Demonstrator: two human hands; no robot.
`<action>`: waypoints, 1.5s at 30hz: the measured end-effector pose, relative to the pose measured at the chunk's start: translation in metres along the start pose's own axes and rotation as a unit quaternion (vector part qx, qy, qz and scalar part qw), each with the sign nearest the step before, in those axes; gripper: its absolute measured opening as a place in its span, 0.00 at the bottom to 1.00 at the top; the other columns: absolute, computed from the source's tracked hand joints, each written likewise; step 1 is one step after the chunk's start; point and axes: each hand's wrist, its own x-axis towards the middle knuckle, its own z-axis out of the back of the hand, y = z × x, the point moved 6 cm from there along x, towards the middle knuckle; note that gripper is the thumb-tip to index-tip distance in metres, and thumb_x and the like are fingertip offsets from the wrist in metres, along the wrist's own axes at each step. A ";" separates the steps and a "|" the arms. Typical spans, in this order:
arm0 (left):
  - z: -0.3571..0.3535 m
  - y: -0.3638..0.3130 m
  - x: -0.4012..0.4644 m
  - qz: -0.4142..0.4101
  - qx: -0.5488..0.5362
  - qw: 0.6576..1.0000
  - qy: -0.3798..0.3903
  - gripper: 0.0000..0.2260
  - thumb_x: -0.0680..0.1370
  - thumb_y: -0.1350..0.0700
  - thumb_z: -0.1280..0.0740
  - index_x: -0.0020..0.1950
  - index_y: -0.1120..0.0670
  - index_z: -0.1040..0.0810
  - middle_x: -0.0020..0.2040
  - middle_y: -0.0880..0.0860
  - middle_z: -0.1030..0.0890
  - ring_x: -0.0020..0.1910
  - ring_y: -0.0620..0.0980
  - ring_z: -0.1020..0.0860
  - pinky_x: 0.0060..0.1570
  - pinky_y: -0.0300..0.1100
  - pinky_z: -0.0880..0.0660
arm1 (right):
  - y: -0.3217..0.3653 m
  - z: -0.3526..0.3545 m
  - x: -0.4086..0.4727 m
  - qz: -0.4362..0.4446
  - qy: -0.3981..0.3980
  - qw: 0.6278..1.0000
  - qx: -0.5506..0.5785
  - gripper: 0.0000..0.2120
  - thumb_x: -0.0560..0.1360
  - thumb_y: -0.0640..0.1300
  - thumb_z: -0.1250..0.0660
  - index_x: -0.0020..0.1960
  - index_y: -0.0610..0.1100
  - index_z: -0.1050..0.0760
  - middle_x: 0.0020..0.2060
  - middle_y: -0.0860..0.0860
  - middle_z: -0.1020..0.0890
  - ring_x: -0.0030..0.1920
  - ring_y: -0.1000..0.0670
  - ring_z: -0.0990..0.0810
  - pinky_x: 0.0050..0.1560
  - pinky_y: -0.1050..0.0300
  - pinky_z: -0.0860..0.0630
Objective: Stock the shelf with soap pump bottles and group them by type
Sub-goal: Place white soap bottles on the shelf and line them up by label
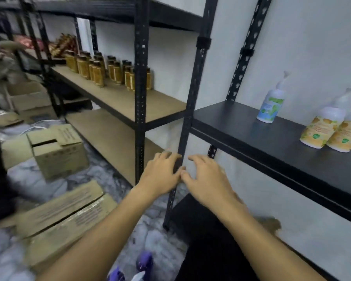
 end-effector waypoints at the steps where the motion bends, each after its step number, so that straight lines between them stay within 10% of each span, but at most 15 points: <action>1: -0.007 0.015 -0.007 0.019 -0.005 1.000 0.006 0.19 0.81 0.45 0.41 0.69 0.50 0.29 0.68 0.53 0.28 0.66 0.56 0.31 0.62 0.53 0.30 | 0.005 -0.019 -0.001 0.000 0.020 1.000 0.009 0.23 0.80 0.56 0.42 0.71 0.48 0.29 0.67 0.50 0.25 0.69 0.48 0.30 0.70 0.49 0.35; 18: -0.169 0.230 -0.249 0.393 -0.087 0.907 0.128 0.16 0.79 0.51 0.37 0.66 0.53 0.25 0.63 0.58 0.24 0.61 0.59 0.25 0.59 0.49 0.28 | 0.007 -0.308 -0.094 -0.078 0.376 0.922 0.057 0.20 0.79 0.48 0.40 0.69 0.42 0.28 0.65 0.42 0.23 0.65 0.39 0.26 0.62 0.47 0.27; 45: -0.230 0.263 -0.323 0.468 -0.015 0.870 0.157 0.15 0.78 0.60 0.37 0.64 0.55 0.24 0.59 0.58 0.25 0.55 0.59 0.28 0.52 0.52 0.28 | 0.001 -0.429 -0.137 -0.002 0.608 0.793 0.035 0.25 0.75 0.42 0.31 0.71 0.49 0.30 0.65 0.45 0.24 0.62 0.42 0.23 0.63 0.50 0.26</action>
